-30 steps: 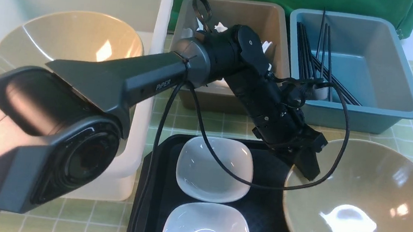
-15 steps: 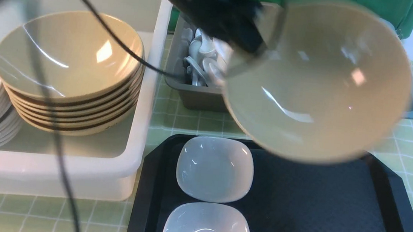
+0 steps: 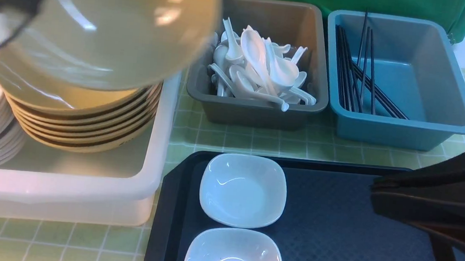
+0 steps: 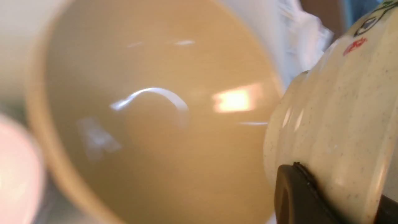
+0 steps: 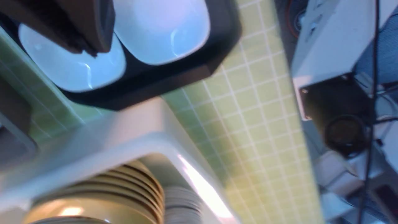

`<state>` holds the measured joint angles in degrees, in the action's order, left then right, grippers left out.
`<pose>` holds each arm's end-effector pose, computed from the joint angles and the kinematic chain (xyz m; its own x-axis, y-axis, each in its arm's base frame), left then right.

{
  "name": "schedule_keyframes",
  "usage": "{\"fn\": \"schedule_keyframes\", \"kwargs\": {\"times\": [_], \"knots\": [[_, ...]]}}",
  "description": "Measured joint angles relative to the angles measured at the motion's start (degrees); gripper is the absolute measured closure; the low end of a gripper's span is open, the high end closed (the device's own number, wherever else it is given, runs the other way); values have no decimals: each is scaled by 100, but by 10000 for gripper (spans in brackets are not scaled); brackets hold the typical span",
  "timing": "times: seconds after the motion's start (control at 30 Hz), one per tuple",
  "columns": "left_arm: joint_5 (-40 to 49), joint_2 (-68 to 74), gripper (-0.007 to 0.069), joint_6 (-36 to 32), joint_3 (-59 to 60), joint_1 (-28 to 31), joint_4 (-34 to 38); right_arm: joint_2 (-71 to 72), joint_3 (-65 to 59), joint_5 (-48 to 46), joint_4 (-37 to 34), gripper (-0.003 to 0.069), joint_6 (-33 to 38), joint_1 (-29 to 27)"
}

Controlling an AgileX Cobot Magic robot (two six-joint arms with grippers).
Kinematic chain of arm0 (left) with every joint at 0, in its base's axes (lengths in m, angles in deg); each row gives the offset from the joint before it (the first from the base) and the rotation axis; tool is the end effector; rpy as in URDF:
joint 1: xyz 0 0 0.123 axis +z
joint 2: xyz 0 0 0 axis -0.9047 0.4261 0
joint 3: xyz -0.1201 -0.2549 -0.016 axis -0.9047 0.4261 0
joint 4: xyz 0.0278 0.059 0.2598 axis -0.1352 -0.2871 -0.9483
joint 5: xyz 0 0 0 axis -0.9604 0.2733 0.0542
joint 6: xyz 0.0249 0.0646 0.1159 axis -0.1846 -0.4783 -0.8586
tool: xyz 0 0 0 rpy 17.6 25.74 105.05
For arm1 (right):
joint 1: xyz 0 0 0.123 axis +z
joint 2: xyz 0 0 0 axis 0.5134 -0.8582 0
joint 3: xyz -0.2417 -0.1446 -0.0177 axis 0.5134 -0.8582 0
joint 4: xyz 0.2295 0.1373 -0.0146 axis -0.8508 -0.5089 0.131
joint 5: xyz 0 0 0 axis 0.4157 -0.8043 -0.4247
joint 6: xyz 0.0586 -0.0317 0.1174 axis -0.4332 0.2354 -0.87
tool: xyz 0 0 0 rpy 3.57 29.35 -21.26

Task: On green table put chopsticks spoon bowls plates into blue grey white boxes.
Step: 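Place the tan bowl onto the bowl stack in the left bin with the left gripper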

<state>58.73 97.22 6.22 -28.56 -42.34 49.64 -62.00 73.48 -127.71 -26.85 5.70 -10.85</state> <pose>0.3395 0.0518 0.3424 -0.8267 -0.2700 -0.4937 0.0172 0.8648 -0.5018 0.1764 0.1454 0.3499 -0.2062 -0.3279 -0.9219 -0.8454 0.5341 -0.0008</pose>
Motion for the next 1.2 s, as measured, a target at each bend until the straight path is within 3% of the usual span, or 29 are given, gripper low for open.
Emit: {"fn": "schedule_keyframes", "kwargs": {"times": [0.07,0.17,0.43,0.67,0.87,0.9,0.93,1.03,1.07,1.1,1.2], "knots": [[-26,-49,608,-29,308,517,35,-20,0,-88,-175,613,152,0],[-204,-49,608,-128,699,800,35,-25,0,-144,-213,613,240,0],[-1110,194,606,-203,1087,529,122,-25,0,-354,-250,613,240,0],[-1322,391,582,-143,1105,235,117,-25,0,-511,-309,613,240,0],[-1344,398,448,201,1105,109,-247,-25,0,-571,-309,613,240,0],[-1344,398,377,306,1105,102,-246,-25,0,-598,-309,613,240,0],[-1344,398,368,313,1105,102,-246,-25,0,-598,-309,613,240,0],[-1290,393,207,365,1105,79,-225,-25,0,-615,-309,613,240,0],[-1284,393,197,365,1105,79,-225,-25,0,-615,-309,613,240,0],[-1207,393,119,372,1099,60,-220,-25,0,-615,-309,613,240,0],[-1119,281,-13,391,1099,60,-355,-25,0,-625,-309,613,240,0]]}}
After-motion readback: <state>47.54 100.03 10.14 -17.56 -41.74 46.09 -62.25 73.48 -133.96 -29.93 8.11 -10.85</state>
